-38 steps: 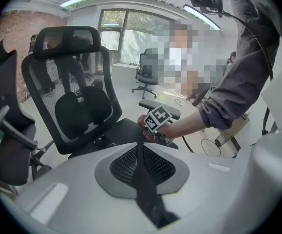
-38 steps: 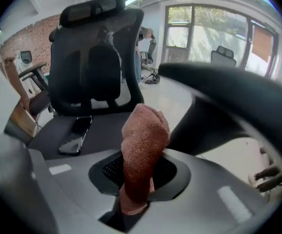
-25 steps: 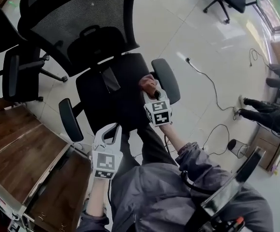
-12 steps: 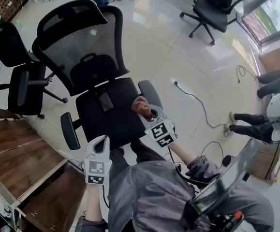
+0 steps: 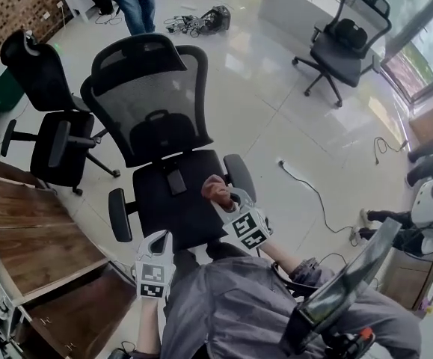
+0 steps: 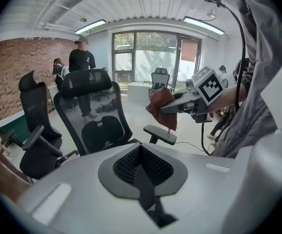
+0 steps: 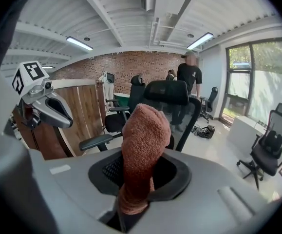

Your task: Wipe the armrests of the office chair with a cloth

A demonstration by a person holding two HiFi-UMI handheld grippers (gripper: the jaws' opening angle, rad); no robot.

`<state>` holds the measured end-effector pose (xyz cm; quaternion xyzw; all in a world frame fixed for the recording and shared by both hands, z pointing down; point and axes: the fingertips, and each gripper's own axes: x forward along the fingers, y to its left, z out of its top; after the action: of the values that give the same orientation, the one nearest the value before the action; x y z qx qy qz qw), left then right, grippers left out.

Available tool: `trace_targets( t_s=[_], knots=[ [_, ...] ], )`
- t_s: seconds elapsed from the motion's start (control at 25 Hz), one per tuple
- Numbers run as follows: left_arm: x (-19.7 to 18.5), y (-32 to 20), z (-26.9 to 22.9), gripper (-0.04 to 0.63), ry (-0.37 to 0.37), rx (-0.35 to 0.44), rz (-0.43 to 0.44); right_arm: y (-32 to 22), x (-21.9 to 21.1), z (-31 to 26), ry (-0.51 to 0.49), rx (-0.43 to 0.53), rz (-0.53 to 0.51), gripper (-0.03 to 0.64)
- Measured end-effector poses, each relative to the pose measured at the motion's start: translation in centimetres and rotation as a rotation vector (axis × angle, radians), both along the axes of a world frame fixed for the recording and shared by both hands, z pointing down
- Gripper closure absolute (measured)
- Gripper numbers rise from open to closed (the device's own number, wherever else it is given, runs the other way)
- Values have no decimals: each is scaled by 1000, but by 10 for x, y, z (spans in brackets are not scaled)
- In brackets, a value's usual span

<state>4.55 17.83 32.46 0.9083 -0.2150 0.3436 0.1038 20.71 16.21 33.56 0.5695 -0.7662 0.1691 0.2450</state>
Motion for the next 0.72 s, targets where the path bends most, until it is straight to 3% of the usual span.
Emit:
trace_targets(
  t_s=[0.28, 0.52, 0.72],
  knots=[
    [-12, 7, -10, 580, 7, -14, -60, -4, -17, 10, -10, -43, -63, 526],
    [-52, 12, 9, 580, 6, -43, -188, -32, -67, 40, 23, -82, -259, 526],
    [-86, -1, 10, 580, 48, -53, -276, -77, -116, 56, 73, -93, -388, 526]
  ],
)
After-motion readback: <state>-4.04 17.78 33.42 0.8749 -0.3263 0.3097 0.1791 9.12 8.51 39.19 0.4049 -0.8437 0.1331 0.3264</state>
